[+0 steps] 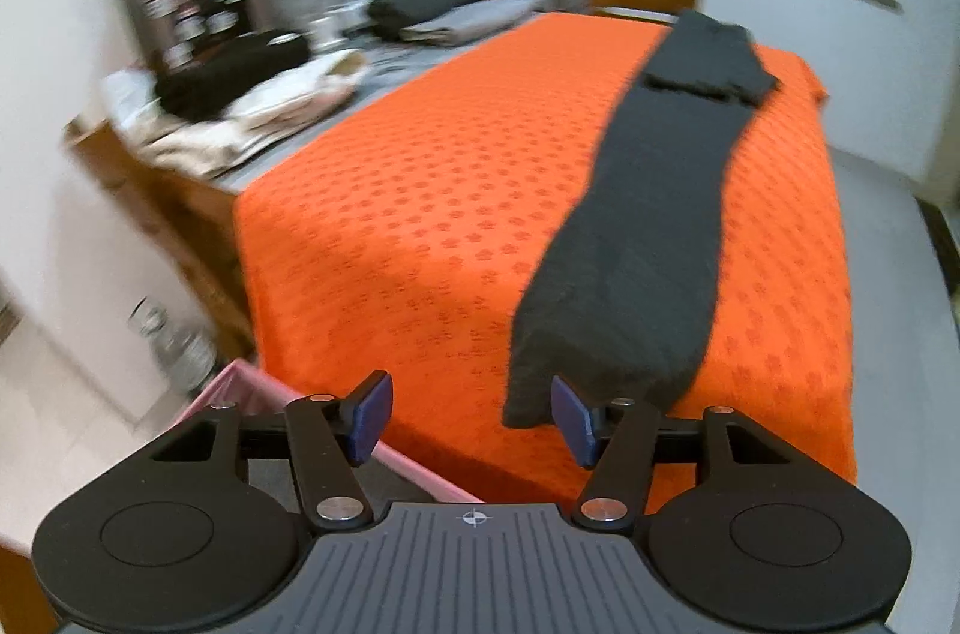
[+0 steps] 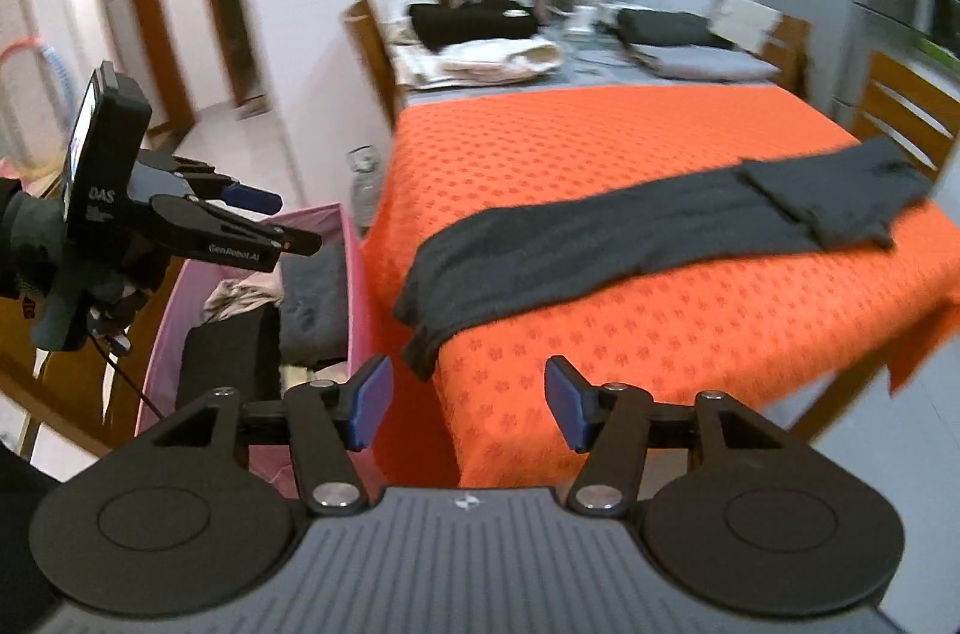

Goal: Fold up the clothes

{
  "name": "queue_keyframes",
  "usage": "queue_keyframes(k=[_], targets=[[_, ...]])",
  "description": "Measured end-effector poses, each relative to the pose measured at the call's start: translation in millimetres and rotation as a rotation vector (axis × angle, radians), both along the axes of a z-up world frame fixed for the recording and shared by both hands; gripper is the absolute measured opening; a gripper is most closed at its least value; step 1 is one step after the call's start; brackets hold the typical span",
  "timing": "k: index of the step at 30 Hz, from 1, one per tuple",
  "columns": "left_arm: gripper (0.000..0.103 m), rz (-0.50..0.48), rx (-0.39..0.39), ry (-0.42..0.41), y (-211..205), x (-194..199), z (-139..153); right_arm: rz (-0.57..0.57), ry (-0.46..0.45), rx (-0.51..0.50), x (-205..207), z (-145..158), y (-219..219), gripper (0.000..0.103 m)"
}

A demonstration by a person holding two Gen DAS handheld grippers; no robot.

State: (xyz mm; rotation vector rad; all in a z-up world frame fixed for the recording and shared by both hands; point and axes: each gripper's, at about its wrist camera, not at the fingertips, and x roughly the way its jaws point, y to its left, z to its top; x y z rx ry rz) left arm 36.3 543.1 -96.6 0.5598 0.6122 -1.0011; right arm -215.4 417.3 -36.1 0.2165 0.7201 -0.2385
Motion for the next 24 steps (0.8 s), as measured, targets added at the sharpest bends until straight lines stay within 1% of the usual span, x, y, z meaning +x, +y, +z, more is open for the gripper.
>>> queue_keyframes(k=[6, 10, 12, 15, 17, 21, 24], targets=[[0.062, -0.271, 0.033, -0.055, -4.4, 17.3, -36.3, -0.219, -0.009, 0.037, -2.7, -17.5, 44.7, 0.063], [0.062, -0.455, 0.073, -0.140, -7.3, 27.3, -63.9, -0.376, -0.007, 0.049, 9.4, -36.1, 78.5, 0.063], [0.062, -0.526, 0.096, -0.163, -8.7, 34.3, -77.2, -0.433, -0.008, 0.056, 16.7, -43.6, 95.2, 0.063], [0.062, -0.585, 0.141, -0.178, -14.1, 46.1, -102.5, -0.491, -0.010, 0.061, 29.2, -53.7, 119.3, 0.063], [0.061, -0.597, 0.145, -0.193, -15.4, 50.4, -116.5, -0.516, -0.008, 0.060, 37.3, -60.3, 133.2, 0.063], [0.061, -0.604, 0.111, -0.182, -16.5, 54.8, -134.8, -0.559, 0.003, 0.075, 49.7, -72.3, 154.9, 0.063], [0.061, -0.615, 0.083, -0.202, -17.8, 51.7, -145.0, -0.579, 0.011, 0.077, 56.2, -77.7, 168.3, 0.063]])
